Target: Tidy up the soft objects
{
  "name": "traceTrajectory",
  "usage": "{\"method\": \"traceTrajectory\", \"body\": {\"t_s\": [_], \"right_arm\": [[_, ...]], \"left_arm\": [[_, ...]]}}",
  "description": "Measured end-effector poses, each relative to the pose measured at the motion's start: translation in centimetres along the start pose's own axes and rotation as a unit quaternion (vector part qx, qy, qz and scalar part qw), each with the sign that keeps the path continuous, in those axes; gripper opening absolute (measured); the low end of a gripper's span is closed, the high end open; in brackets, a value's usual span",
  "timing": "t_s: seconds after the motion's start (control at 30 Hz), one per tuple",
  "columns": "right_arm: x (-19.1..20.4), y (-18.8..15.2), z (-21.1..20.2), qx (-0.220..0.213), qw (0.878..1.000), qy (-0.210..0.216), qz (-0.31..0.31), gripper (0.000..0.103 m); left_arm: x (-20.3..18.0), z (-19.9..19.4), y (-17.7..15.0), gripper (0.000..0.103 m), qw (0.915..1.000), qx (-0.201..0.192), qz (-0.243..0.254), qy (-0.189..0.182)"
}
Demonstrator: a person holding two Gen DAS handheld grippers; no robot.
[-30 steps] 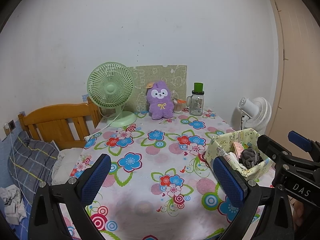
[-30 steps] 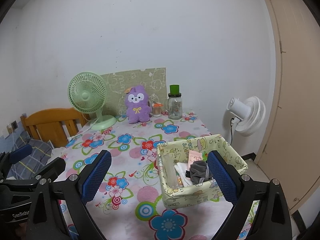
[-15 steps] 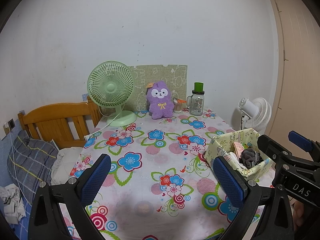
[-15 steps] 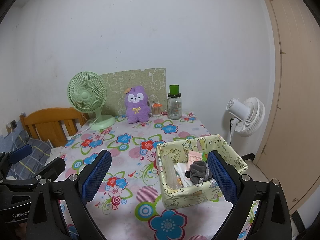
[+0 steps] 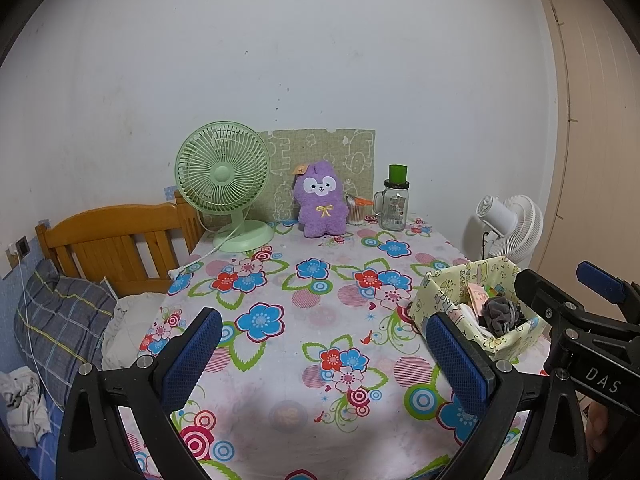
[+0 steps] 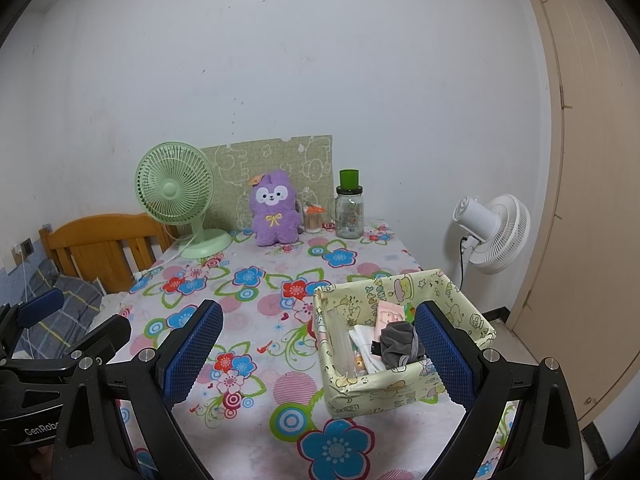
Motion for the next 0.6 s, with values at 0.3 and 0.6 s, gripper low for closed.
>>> {"method": "traceTrajectory", "body": {"t_s": [0.3, 0.6], "right_arm": [[0.02, -0.02, 0.00, 0.001, 1.000, 0.000, 0.000, 0.098], [0.08, -0.03, 0.00, 0.000, 1.000, 0.000, 0.000, 0.098]], "left_arm": [[0.10, -0.08, -0.06, 0.103, 1.0000, 0.000, 0.000, 0.000], [0.08, -0.08, -0.07, 0.103, 1.0000, 0.000, -0.001, 0.000]]}}
Point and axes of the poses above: each gripper's, at about its wrist camera, not at the fingertips, and z roughly the way its jaws point, x to its left, y to its top, the point moved 3 cm from there along z, roughly the way its jaws point, and after that the axes turned 5 degrees about z, right-handed, at the moved point
